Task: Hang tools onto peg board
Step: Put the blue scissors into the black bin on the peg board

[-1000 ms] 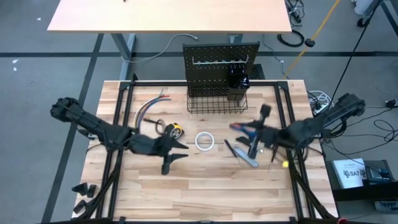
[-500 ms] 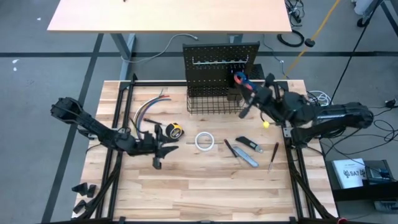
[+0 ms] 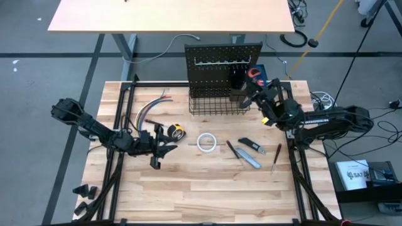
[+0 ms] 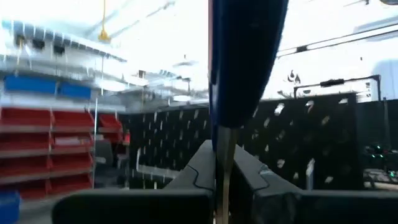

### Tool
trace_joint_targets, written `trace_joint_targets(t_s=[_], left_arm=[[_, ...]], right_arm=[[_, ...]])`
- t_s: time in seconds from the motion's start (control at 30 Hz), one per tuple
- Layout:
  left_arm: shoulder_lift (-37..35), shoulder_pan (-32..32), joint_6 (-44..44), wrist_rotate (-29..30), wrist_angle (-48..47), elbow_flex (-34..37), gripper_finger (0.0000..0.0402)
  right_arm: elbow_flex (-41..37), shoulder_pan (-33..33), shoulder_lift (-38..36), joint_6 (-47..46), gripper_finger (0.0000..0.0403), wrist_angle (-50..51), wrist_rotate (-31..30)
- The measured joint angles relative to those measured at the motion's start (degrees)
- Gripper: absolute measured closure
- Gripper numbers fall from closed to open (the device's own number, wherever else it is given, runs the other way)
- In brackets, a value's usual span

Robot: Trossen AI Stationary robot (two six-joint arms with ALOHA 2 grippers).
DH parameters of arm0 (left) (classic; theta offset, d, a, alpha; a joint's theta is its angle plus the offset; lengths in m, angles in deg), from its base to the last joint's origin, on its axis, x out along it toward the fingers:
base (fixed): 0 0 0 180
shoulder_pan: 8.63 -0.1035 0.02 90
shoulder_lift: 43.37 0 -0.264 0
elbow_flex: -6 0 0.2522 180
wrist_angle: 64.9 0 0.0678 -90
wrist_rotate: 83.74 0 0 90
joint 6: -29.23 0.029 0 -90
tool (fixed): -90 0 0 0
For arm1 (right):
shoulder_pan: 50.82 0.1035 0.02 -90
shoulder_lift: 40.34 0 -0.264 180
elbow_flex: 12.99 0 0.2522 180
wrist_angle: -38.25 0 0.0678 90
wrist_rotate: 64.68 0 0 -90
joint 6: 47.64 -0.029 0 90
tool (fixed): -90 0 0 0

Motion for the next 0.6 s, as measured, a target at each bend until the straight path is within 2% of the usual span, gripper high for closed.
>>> trace_joint_targets(t_s=[0.37, 0.6], left_arm=[[0.0, 0.1, 0.2, -3.8, -0.3, -1.4, 0.0259], [0.0, 0.1, 0.2, -3.8, -0.3, -1.4, 0.0259]], right_arm=[[0.0, -1.9, 9.3, 0.8, 0.0396, -13.6, -0.3], [0.3, -4.3, 13.5, 1.0, 0.0396, -15.7, -0.4]])
